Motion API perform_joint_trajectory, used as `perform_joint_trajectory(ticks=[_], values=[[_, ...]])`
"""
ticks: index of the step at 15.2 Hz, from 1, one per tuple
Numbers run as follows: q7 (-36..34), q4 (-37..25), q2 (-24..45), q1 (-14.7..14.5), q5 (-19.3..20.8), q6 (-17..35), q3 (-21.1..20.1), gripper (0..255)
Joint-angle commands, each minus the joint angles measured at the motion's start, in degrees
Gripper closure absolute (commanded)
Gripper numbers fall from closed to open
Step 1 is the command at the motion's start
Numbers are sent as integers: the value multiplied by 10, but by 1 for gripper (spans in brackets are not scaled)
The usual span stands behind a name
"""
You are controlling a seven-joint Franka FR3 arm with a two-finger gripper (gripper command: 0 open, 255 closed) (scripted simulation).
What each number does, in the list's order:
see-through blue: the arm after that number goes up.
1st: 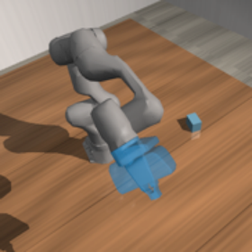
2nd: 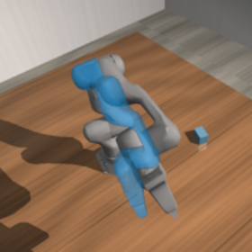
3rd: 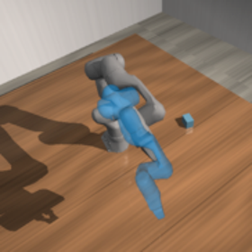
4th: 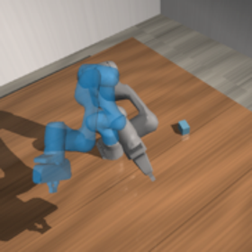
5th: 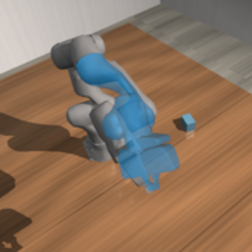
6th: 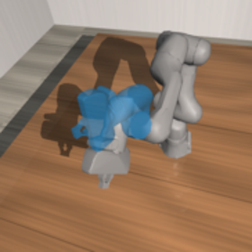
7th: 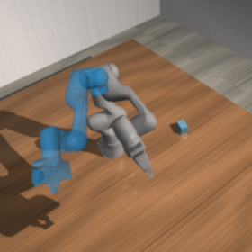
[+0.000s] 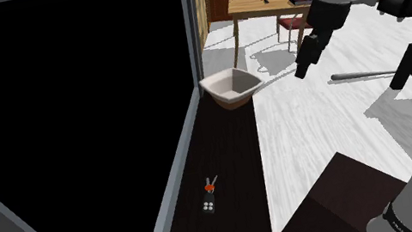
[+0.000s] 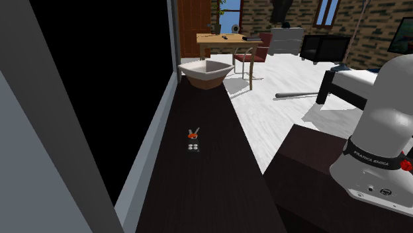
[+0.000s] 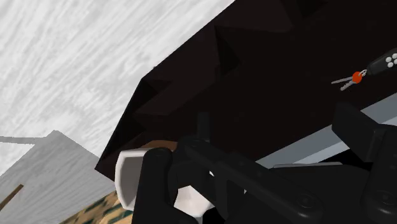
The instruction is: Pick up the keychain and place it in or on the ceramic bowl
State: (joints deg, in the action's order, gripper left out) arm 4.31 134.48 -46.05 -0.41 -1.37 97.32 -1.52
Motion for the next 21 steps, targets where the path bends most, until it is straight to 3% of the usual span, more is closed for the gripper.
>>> perform_joint_trajectory(ticks=[1,11,21], values=[[0,0,0,0,0,0,0,0],[-99,54,79,-35,-54,113,-103,0],[-204,42,226,-56,-75,231,-210,0]])
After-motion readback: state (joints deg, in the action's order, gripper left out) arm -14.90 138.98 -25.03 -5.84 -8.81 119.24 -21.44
